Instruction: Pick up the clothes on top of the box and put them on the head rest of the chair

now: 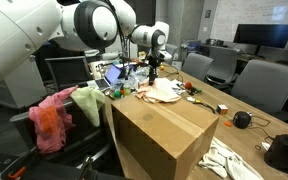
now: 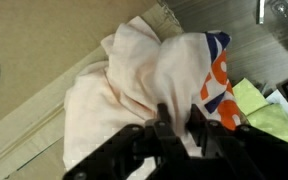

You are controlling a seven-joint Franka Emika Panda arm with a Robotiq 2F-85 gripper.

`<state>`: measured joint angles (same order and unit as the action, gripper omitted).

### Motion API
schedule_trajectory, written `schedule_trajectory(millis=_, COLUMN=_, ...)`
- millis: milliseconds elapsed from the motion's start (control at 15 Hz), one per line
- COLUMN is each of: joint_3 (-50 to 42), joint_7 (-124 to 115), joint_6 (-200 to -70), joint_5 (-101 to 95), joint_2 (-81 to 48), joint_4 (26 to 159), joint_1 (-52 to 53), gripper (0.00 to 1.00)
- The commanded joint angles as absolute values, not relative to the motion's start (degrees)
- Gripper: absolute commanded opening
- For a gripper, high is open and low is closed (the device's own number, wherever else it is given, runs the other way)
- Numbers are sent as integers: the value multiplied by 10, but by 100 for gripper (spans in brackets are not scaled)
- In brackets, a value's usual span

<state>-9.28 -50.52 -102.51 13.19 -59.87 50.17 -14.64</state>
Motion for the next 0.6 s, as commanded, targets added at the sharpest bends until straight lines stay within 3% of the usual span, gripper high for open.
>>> schedule_trajectory(millis=0, joint_3=-90, joint_7=-514, joint_6=-1033, joint_5=140, joint_2=-602, joint_4=484, joint_1=-151, gripper=1)
schedule_trajectory(millis=533, joint_3=-82, joint_7=-507, joint_6=-1073, joint_5=151, joint_2=-531, joint_4=556, joint_1=-146, gripper=1)
